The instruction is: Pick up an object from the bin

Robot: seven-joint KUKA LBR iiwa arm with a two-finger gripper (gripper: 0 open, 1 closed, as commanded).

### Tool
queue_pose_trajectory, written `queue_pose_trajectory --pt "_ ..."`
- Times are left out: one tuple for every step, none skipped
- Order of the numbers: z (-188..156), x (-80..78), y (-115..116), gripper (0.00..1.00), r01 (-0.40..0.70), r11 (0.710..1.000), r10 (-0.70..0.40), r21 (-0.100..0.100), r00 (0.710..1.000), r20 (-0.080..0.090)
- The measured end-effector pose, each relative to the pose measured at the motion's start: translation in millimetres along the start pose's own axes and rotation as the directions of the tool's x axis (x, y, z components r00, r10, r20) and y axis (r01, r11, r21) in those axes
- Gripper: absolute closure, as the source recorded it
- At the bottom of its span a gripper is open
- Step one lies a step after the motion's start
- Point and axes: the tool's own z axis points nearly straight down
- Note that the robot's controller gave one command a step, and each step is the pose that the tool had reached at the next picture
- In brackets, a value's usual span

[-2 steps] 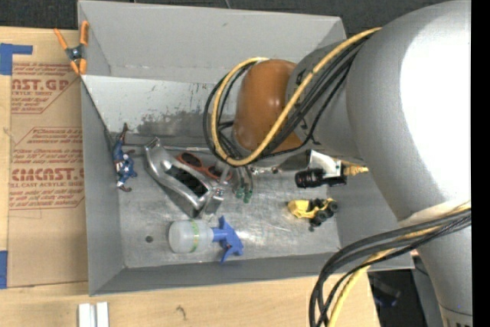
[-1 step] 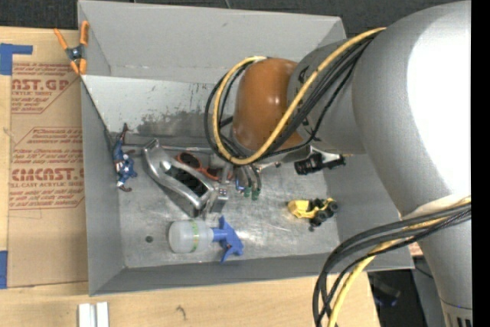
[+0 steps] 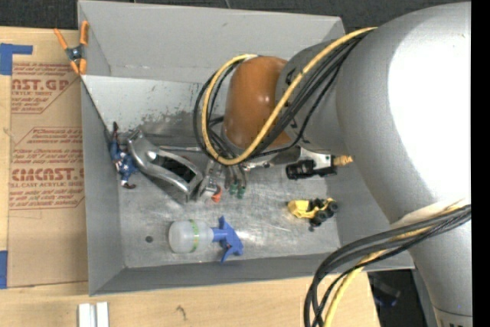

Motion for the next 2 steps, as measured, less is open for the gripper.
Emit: queue_pose_trajectory --pt "0 0.1 0 1.0 0.0 1.0 0.0 0.0 1.0 0.0" --pt "-30 4.3 -3 1.0 0.015 1.0 -0.015 0.003 1.0 -0.005"
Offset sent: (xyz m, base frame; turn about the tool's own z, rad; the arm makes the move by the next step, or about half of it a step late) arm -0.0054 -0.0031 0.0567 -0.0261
